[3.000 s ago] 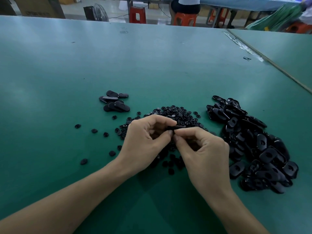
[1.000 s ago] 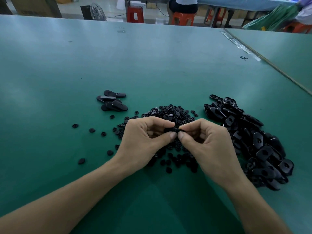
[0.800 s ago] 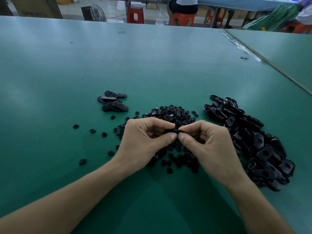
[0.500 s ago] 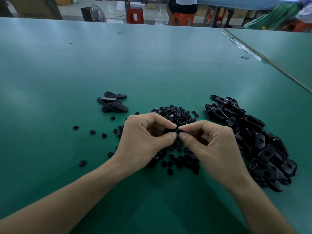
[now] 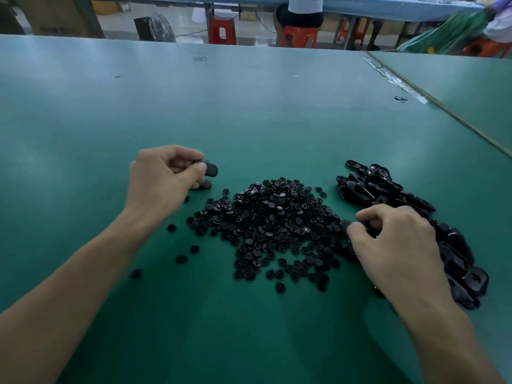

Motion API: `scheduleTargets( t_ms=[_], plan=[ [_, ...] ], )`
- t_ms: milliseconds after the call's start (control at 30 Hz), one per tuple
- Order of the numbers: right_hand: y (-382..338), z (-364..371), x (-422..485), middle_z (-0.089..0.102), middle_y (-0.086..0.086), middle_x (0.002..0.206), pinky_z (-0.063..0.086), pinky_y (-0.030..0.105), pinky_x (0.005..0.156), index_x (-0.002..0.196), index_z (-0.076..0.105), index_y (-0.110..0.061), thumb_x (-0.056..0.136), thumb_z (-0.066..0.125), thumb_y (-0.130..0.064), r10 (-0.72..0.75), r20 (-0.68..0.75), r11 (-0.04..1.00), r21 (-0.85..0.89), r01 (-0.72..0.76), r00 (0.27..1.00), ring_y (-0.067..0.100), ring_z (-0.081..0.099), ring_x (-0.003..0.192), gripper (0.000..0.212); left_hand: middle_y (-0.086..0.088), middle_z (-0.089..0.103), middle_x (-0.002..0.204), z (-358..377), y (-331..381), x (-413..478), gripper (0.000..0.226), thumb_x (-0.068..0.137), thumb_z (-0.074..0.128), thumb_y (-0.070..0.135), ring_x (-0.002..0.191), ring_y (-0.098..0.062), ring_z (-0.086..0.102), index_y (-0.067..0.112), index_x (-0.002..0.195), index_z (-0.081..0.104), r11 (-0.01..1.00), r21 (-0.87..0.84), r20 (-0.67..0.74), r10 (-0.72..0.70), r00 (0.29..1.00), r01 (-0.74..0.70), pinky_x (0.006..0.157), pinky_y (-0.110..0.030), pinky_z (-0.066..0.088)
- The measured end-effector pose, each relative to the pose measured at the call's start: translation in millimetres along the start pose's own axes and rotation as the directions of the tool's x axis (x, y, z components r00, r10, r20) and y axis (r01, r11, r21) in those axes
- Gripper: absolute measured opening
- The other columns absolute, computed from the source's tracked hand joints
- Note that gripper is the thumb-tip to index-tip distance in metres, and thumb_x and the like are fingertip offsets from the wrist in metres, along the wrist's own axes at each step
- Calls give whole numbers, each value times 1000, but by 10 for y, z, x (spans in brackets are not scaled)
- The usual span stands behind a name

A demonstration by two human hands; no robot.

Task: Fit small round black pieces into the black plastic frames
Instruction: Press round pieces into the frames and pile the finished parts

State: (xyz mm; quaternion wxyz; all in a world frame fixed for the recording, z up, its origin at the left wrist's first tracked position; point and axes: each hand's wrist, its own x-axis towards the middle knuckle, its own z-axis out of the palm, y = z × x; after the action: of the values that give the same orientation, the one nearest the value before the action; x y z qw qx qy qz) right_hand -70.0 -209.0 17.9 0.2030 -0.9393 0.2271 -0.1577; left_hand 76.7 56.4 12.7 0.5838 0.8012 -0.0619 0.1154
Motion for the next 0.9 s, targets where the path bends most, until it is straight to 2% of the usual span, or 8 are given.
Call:
scheduleTargets(
  t_ms=[100,200,300,433,567,667,833,900],
  plan=[
    [-37,-6,-28,59,9,105,49,42,90,117,69,-17,86,64,-40,27,73,996,-83,-21,997,29,54,102,39,13,74,68,-40,-104,36,21,82,81,14,60,7,66,32,77,71,989,147,-33,4,999,1,58,-5,47],
    [-61,24,-27,60,12,106,48,43,90,118,70,-15,90,64,-38,18,83,991,-132,-7,996,31,53,102,37,17,70,72,-55,-158,38,19,79,83,27,59,13,59,37,74,68,955,295,-64,19,998,1,55,-1,39],
    [-66,53,-25,61,11,106,46,42,88,116,70,-17,93,63,-36,9,57,988,-155,0,998,30,51,101,31,21,66,78,-66,-203,37,15,80,80,38,74,3,62,40,77,65,908,418,-91,30,995,11,66,-16,42],
    [-46,76,-22,62,8,105,42,41,85,114,67,-22,92,66,-35,16,33,992,-128,-11,999,30,49,101,25,4,54,102,-47,-237,22,15,84,76,38,93,-13,54,40,92,64,863,504,-83,83,993,-31,84,-31,40],
    [-33,108,-2,68,-1,98,42,41,82,105,64,-27,91,68,-29,3,-9,999,-43,-4,1000,22,42,94,15,11,60,90,47,-62,-55,10,87,73,36,70,6,54,37,83,64,907,403,-70,166,984,-124,68,-16,41],
    [-12,119,13,66,-6,95,41,40,83,114,64,-27,91,69,-24,0,-10,1000,-6,0,1000,21,41,93,23,12,66,67,207,152,-252,10,83,74,34,53,1,54,32,76,68,961,198,52,186,981,-193,56,-11,42],
    [-5,117,39,59,-14,82,45,37,81,111,70,-23,90,71,-13,-55,-41,982,178,62,998,30,56,87,23,13,61,61,499,266,-653,5,81,75,29,52,-7,52,25,81,71,991,-131,283,54,958,-18,48,-16,42],
    [-48,103,26,62,-14,84,50,36,80,105,70,-26,90,72,-13,-104,-112,949,287,133,988,23,60,86,20,12,59,61,554,240,-745,9,88,75,21,51,-9,54,24,81,70,978,-206,304,39,952,26,45,-18,44]
  ],
)
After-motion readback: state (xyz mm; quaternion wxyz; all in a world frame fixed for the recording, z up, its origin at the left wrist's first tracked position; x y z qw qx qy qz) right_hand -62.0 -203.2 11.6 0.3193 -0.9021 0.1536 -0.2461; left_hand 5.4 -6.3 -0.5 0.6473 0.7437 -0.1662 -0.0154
